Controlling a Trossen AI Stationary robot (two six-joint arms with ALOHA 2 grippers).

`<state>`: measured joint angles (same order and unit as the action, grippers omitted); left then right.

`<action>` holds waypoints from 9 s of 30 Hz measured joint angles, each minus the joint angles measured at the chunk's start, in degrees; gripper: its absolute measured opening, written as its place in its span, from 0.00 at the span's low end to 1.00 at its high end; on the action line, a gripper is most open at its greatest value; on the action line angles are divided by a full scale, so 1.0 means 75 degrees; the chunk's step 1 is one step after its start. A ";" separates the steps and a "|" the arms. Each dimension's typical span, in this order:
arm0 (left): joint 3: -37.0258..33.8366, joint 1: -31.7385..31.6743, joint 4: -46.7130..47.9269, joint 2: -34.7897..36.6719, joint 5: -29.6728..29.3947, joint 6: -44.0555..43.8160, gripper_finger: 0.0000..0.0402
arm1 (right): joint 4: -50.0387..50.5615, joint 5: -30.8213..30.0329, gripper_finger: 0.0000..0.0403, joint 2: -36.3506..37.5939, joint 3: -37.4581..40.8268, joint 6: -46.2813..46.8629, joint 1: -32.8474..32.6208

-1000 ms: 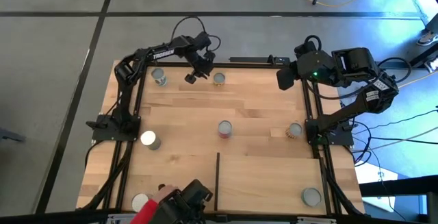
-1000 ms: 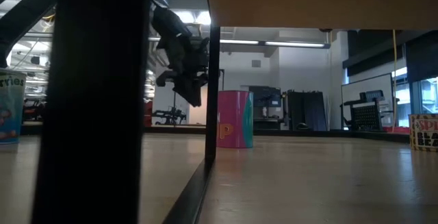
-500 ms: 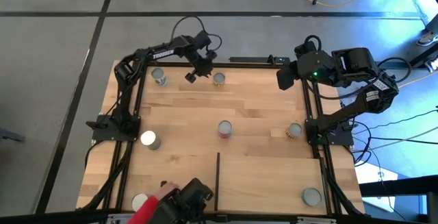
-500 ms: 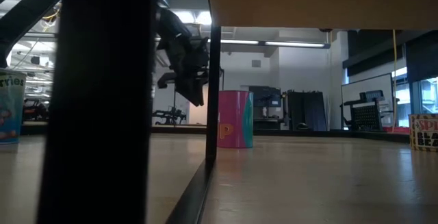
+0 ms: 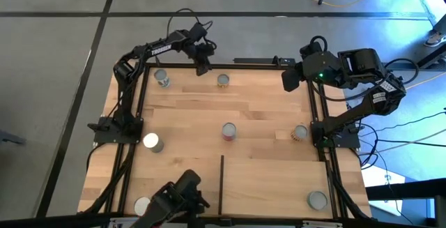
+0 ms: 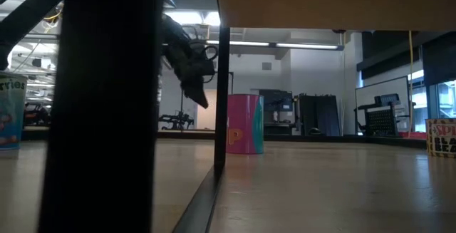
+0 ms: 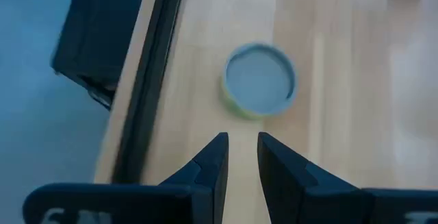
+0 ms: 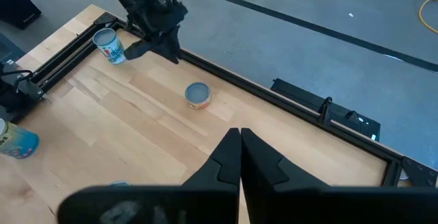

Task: Pick and place cans onto a shelf
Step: Put the canned mushroom on the shelf

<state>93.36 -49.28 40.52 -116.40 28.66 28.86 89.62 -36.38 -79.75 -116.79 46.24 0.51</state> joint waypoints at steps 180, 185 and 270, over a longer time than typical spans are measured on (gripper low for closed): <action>0.0586 0.0388 -0.0105 -0.0998 -0.0750 -0.3029 0.14 | -0.0376 -0.0174 0.01 -0.0402 -0.0002 -0.0431 0.0003; 0.0580 0.0388 -0.0126 -0.1037 -0.0268 -0.2960 0.14 | -0.0376 -0.0195 0.01 -0.0402 -0.0002 -0.0431 0.0000; 0.0560 0.0784 -0.0467 -0.1177 -0.1304 -0.2370 0.11 | -0.0431 -0.0219 0.01 -0.0405 -0.0001 -0.0404 0.0000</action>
<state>97.56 -43.40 37.02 -125.23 18.88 11.09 86.39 -38.02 -82.78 -116.80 43.21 0.51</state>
